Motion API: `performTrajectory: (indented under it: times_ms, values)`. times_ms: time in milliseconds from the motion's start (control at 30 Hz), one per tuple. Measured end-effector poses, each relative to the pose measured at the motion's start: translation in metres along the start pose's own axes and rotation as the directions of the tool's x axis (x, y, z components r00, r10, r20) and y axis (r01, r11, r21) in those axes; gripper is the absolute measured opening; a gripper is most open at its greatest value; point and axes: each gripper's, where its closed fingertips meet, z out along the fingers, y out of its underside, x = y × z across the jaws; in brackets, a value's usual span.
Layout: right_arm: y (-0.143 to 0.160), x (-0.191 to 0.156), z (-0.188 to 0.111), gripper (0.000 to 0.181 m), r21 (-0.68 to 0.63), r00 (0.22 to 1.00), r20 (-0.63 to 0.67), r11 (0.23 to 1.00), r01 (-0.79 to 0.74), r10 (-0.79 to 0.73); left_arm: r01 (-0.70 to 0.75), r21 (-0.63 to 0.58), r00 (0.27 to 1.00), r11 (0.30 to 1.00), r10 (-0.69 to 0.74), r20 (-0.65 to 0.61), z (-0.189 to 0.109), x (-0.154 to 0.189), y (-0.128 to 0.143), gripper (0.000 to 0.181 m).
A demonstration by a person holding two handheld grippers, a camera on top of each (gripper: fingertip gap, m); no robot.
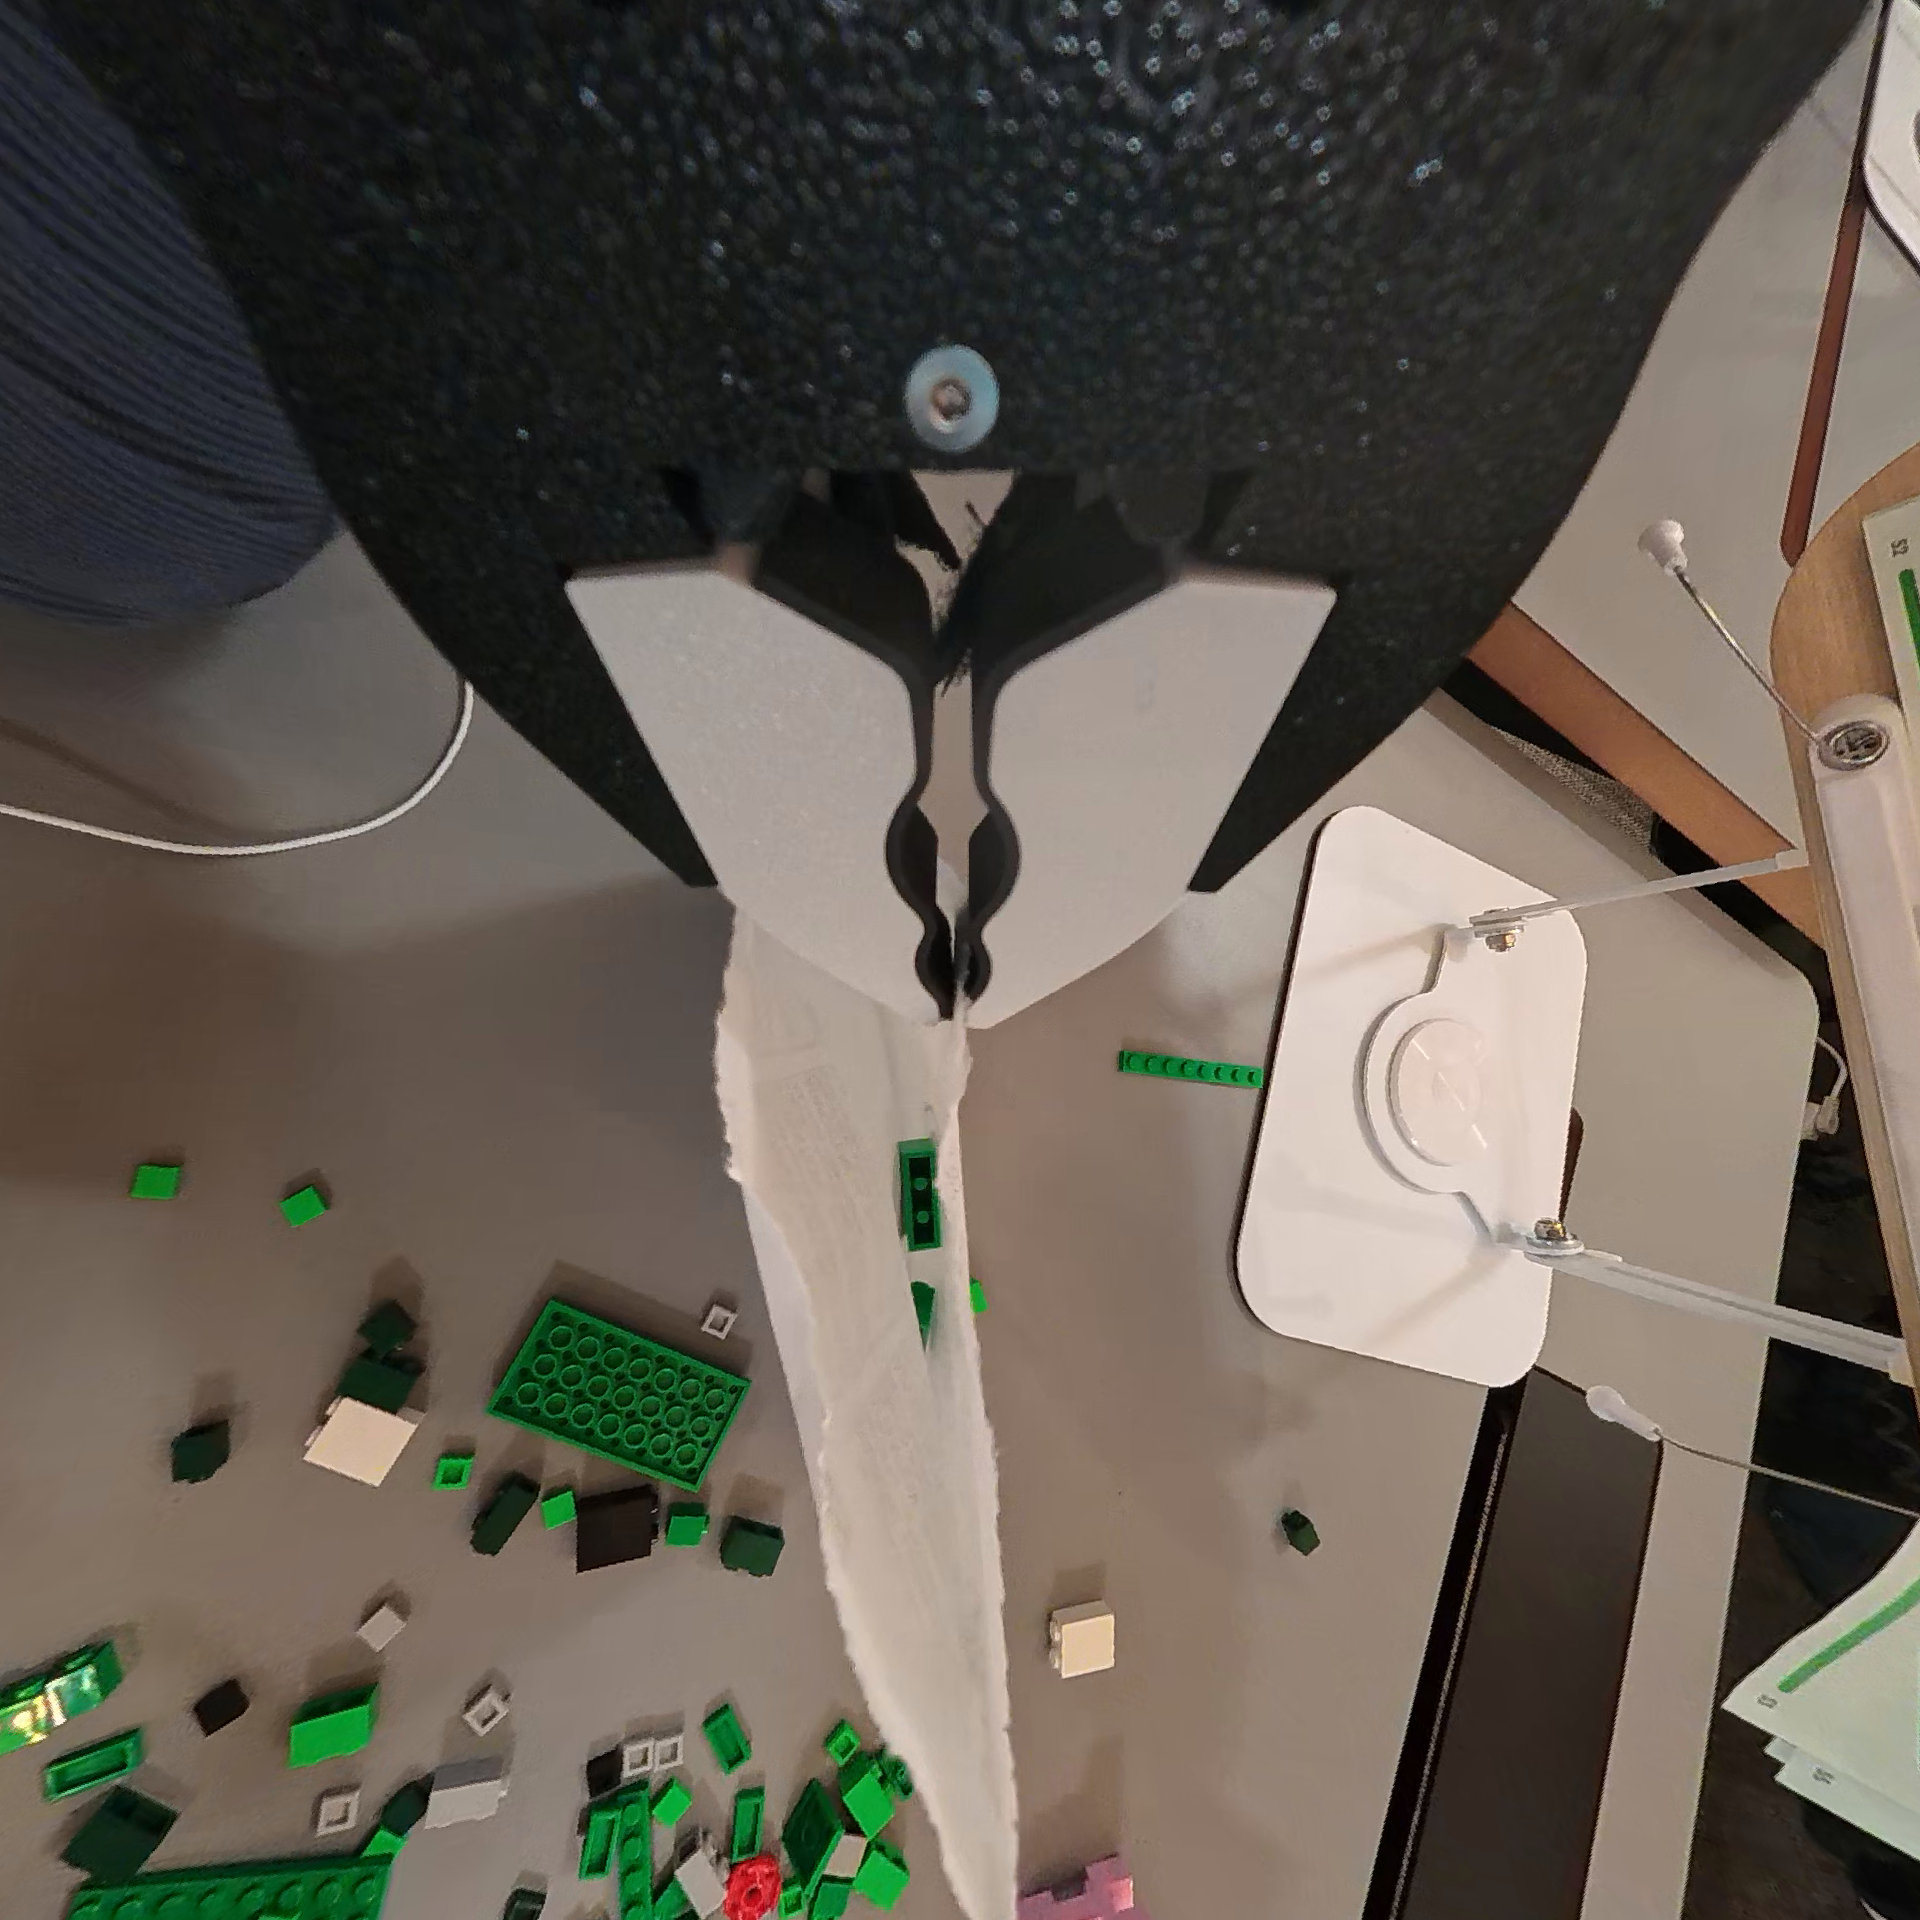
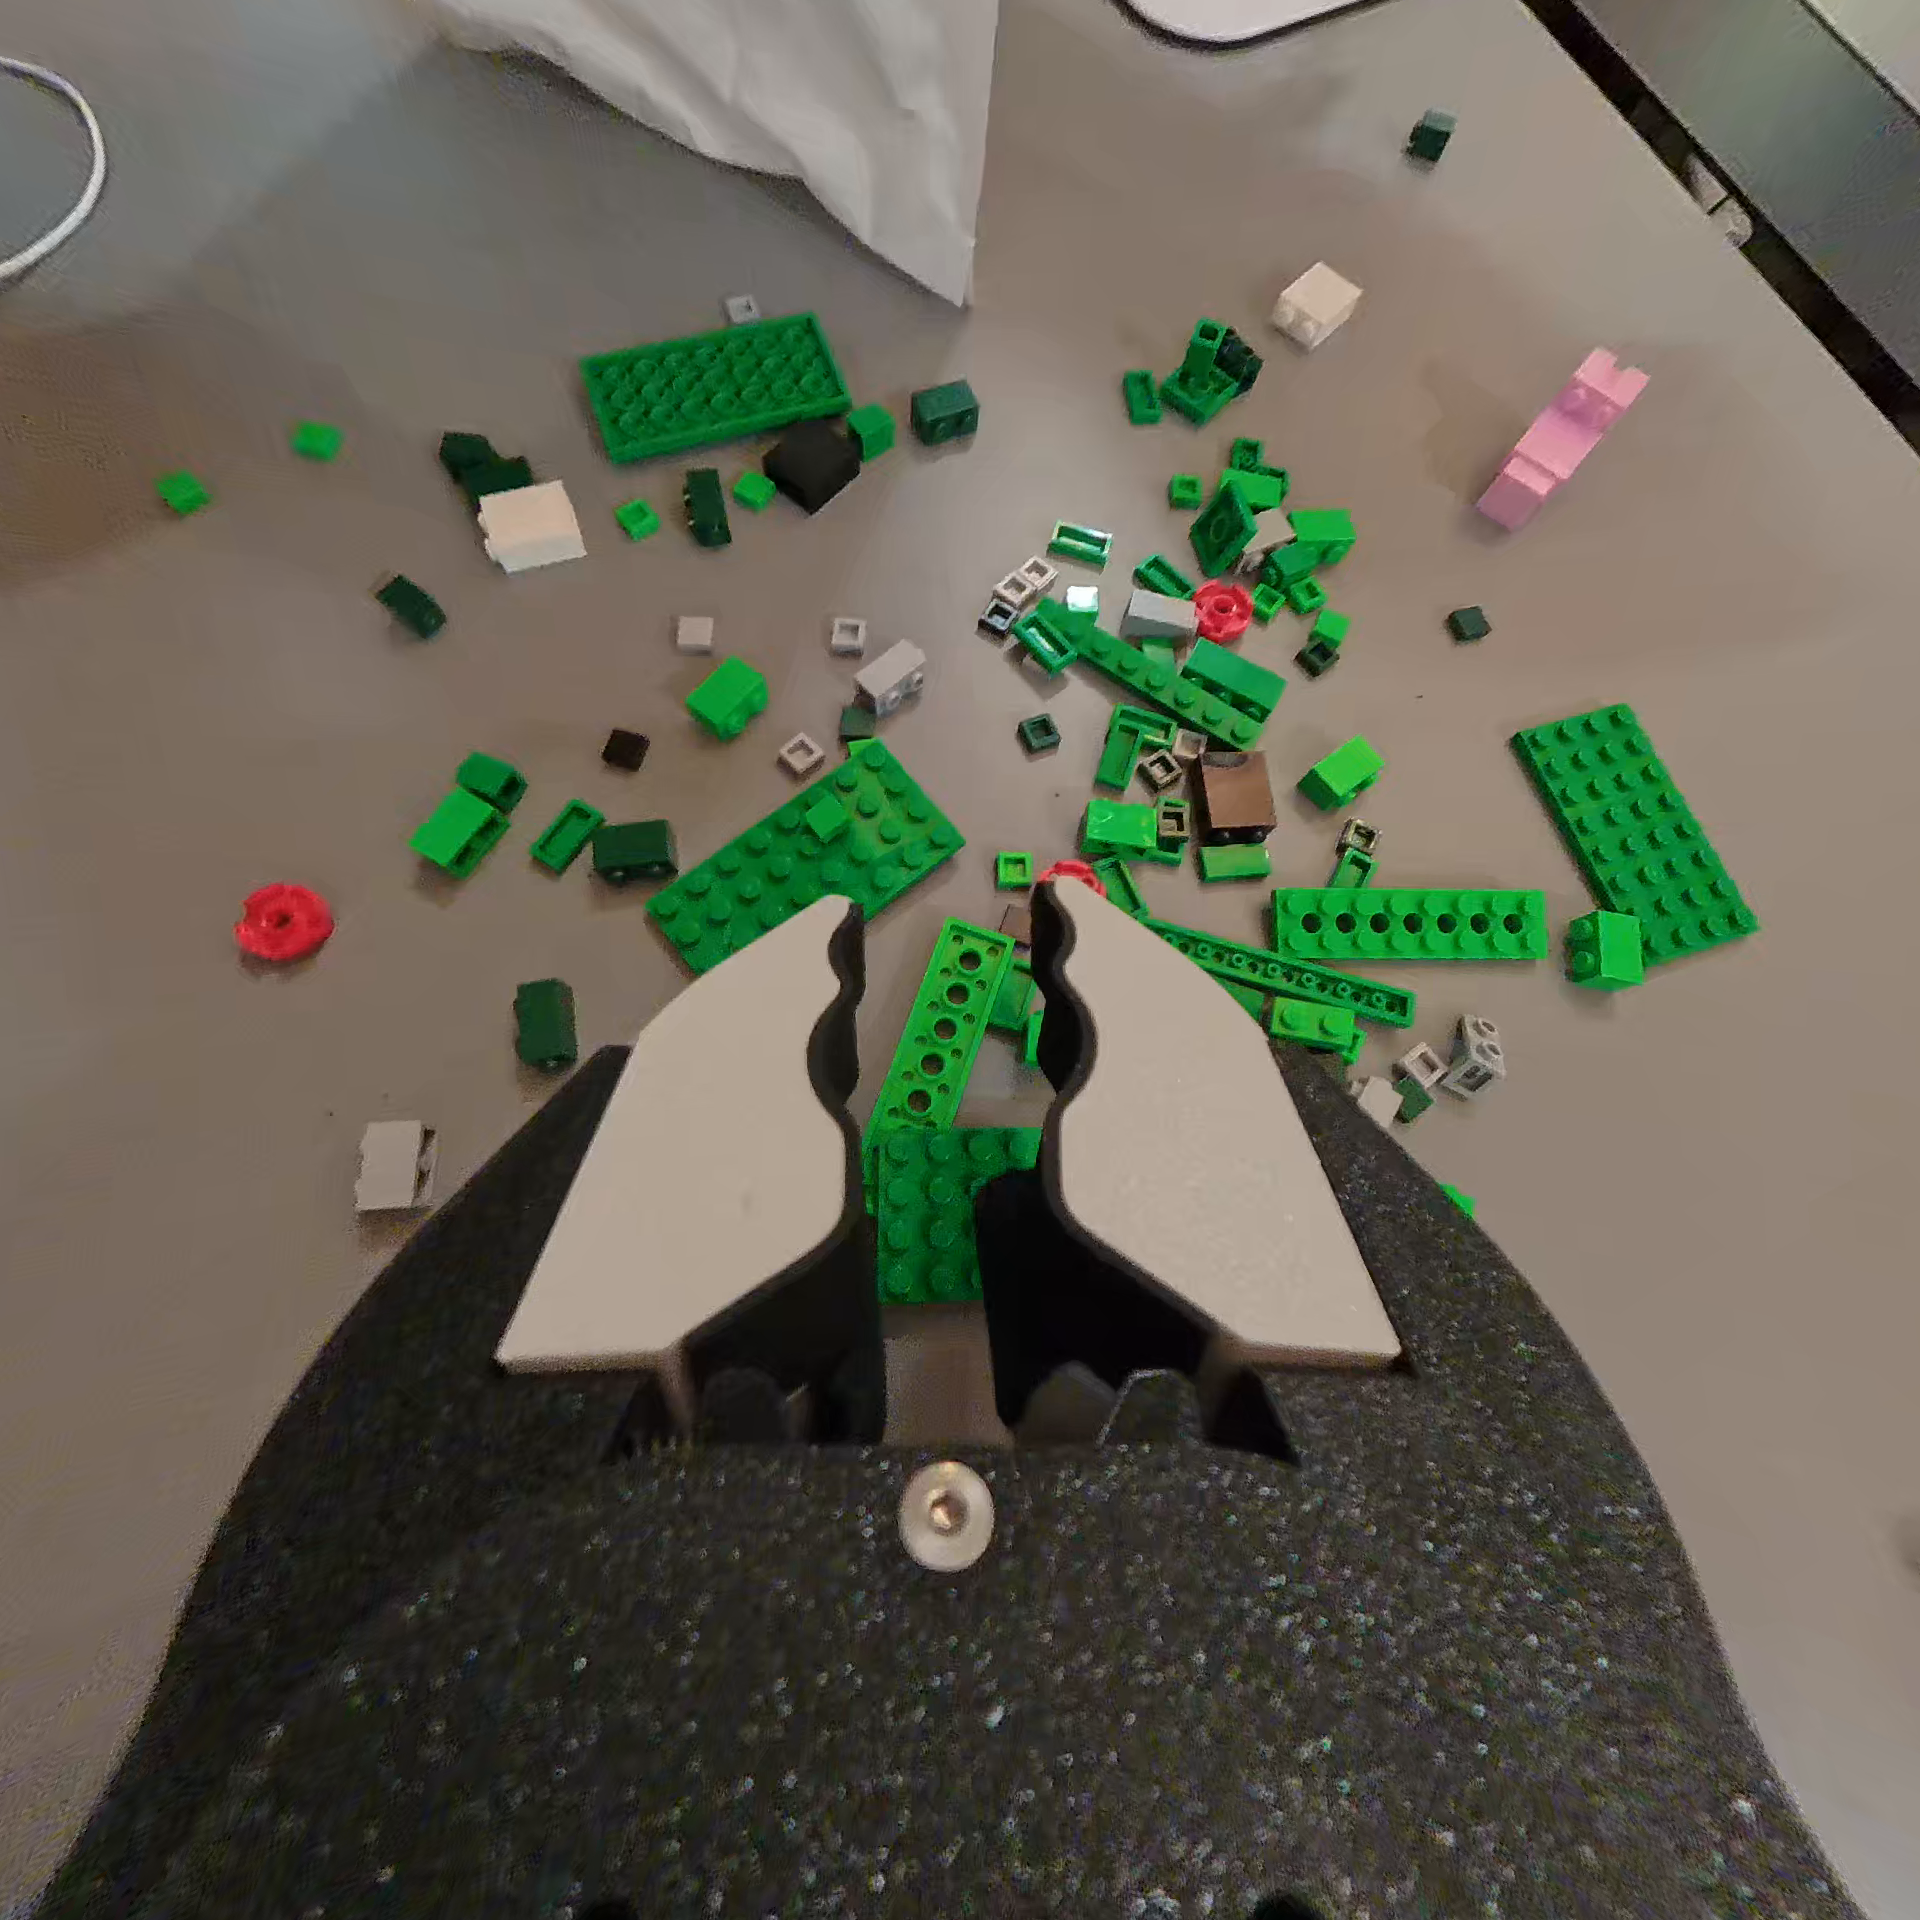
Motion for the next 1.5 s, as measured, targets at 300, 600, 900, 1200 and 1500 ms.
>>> performTrajectory:
  times_ms: [300, 600, 900, 1200, 1500]
  values:
    - [0.001, 0.003, -0.011, 0.030, 0.039, 1.000, -0.017, 0.999, -0.002, 0.003, -0.004, 0.011, 1.000, 1.000, 0.004, 0.004, -0.002, 0.000, 0.000, 0.000]
    - [-0.011, -0.004, 0.005, 0.028, 0.044, 0.998, -0.028, 0.998, 0.053, -0.051, 0.006, 0.023, 1.000, 1.000, -0.007, 0.015, -0.005, -0.003, 0.002, 0.000]
    - [-0.026, -0.026, 0.013, 0.025, 0.093, 0.993, 0.044, 0.991, 0.101, -0.106, 0.000, 0.021, 1.000, 1.000, -0.001, 0.015, -0.004, -0.002, 0.002, 0.000]
    - [-0.024, -0.035, 0.021, 0.026, 0.058, 0.989, 0.082, 0.992, 0.115, -0.119, -0.007, 0.017, 1.000, 1.000, 0.007, 0.014, -0.003, -0.002, 0.001, 0.000]
    - [-0.023, -0.041, 0.020, 0.025, 0.063, 0.986, 0.129, 0.993, 0.097, -0.105, -0.008, 0.013, 1.000, 1.000, 0.008, 0.012, -0.002, -0.001, 0.001, 0.000]
